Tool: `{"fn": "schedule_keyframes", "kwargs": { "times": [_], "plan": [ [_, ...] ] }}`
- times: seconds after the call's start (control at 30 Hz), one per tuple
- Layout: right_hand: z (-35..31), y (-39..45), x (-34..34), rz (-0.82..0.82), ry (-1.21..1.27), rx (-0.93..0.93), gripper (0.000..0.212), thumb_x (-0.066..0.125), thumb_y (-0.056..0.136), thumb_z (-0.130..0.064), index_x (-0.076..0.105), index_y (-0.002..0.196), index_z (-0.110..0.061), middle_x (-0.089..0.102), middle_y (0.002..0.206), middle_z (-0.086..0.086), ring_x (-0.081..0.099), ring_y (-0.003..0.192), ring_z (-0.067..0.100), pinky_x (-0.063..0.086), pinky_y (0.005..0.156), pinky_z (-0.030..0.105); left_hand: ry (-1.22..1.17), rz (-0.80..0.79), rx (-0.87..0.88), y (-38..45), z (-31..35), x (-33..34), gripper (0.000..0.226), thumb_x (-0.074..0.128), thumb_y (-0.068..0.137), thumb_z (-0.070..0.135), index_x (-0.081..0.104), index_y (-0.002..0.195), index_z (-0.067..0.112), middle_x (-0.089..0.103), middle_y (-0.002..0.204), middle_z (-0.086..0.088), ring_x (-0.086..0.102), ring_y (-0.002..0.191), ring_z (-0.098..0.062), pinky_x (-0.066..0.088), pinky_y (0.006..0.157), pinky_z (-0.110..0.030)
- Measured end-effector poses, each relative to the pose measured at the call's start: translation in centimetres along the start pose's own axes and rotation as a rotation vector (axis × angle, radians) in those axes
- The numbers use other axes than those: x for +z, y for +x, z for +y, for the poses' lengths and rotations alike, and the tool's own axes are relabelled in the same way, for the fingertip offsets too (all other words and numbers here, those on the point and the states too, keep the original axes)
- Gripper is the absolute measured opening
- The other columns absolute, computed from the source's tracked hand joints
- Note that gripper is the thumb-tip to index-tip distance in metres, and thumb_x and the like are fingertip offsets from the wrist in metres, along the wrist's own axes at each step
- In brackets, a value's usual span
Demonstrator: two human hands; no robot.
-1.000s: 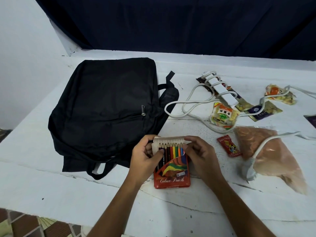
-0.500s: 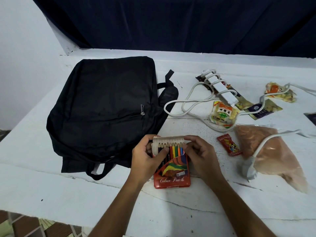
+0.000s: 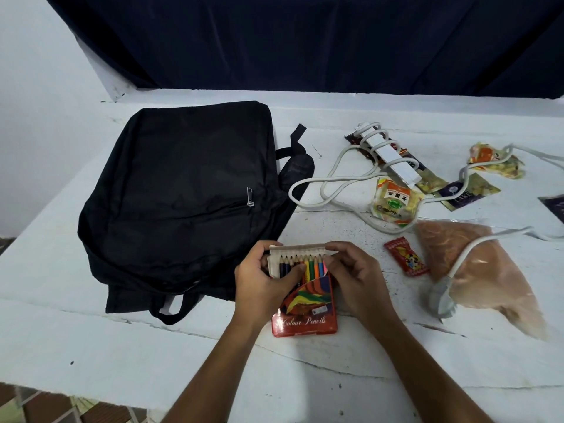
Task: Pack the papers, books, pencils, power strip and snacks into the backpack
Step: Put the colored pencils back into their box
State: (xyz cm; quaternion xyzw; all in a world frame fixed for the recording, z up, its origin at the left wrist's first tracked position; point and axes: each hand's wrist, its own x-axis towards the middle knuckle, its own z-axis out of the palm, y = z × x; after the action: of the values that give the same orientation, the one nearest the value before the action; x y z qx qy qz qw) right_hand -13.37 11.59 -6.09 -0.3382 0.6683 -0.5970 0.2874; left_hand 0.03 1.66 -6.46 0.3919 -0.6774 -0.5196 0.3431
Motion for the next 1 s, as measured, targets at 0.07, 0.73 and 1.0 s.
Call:
{"fn": "schedule_keyframes", "kwargs": {
  "times": [0.07,0.73,1.0],
  "plan": [
    [0.1,0.1,0.1,0.014,-0.079,-0.049,0.021,0.062,0.09,-0.01,0.061,0.098,-0.029,0.067,0.074,0.008,0.069,0.074,0.02,0.058,0.057,0.032,-0.002,0.001,-0.002,0.0,-0.1,0.0,0.037,0.084,0.07,0.013,0.061,0.098,0.015,0.072,0.086,0.0,0.071,0.078,-0.013,0.061,0.069,-0.04],
    [0.6,-0.4,1.4,0.074,-0.275,-0.123,0.031,0.071,0.084,-0.015,0.055,0.11,-0.019,0.061,0.071,-0.008,0.062,0.065,0.005,0.048,0.053,0.016,-0.051,-0.009,0.03,-0.1,-0.1,-0.2,0.013,0.066,0.086,0.006,0.064,0.094,0.015,0.071,0.081,0.0,0.07,0.076,-0.021,0.059,0.069,-0.047],
    [0.8,-0.4,1.2,0.065,-0.25,-0.155,0.028,0.064,0.087,-0.007,0.054,0.106,-0.024,0.062,0.068,0.003,0.062,0.062,0.015,0.054,0.055,0.037,-0.036,-0.002,0.052,-0.1,0.0,-0.2,0.012,0.065,0.085,0.005,0.064,0.093,0.014,0.07,0.079,0.0,0.068,0.073,-0.02,0.058,0.066,-0.046]
  ]
}}
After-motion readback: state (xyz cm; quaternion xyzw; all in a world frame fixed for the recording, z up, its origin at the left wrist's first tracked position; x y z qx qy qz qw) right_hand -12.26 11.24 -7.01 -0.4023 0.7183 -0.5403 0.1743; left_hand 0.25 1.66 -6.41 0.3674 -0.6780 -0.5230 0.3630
